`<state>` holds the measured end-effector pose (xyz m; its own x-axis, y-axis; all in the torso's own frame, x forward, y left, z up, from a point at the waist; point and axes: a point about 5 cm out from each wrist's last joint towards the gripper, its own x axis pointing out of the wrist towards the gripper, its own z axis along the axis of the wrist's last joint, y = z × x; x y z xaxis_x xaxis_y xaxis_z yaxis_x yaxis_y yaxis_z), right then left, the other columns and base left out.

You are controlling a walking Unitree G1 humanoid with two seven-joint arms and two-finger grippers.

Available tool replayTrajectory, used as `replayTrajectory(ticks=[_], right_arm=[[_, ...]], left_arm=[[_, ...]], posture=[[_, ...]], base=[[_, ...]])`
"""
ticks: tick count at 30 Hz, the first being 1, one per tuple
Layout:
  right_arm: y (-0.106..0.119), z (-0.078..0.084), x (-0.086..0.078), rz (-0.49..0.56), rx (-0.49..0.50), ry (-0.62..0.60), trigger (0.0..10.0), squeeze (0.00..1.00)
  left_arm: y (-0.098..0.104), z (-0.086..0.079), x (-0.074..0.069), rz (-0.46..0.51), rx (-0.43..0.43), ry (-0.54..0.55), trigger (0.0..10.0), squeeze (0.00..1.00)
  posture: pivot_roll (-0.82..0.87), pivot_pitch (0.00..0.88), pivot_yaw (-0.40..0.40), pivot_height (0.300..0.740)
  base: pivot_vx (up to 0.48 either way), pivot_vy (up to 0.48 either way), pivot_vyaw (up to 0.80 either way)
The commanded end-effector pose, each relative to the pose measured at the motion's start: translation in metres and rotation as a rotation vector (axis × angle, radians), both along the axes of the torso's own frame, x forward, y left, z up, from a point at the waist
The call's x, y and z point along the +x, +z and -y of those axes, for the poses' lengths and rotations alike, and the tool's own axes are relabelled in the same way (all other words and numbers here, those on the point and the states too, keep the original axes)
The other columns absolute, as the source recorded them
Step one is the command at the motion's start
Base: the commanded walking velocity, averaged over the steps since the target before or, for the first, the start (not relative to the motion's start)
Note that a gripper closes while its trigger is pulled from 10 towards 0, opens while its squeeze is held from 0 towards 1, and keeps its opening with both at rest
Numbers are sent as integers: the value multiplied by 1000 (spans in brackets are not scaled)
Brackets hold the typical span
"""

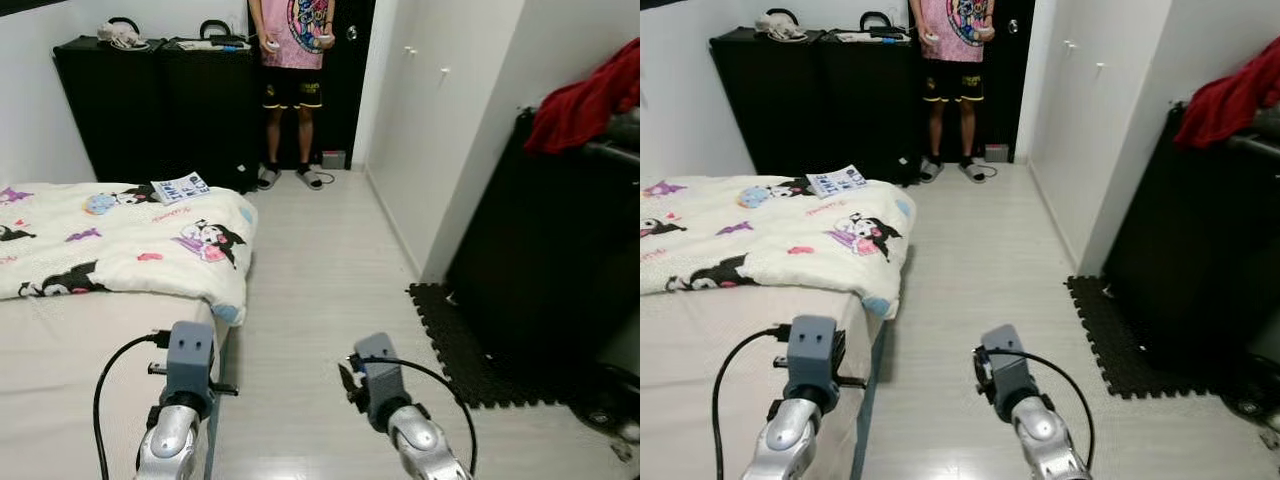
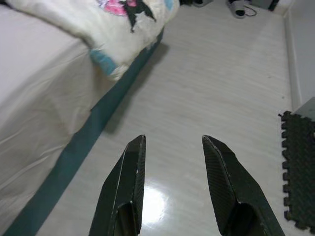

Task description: Clean up the room

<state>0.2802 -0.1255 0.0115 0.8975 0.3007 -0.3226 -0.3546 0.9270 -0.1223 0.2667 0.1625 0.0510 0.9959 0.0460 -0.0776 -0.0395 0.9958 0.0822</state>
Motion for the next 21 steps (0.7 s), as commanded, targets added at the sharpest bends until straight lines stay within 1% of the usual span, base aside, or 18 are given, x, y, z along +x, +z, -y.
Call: replayTrajectory(ticks=[1, 21], right_arm=[[-3, 2, -2, -9, -6, -4, 10000, 0], [-2, 0, -2, -7, 6, 14, 10000, 0]], left_arm=[[-2, 5, -1, -8, -17, -10, 10000, 0], [-2, 3, -2, -8, -17, -3, 10000, 0]], posture=[[-11, 0, -44, 740], [-10, 0, -55, 740]], base=[[307, 0, 0], [306, 0, 0]])
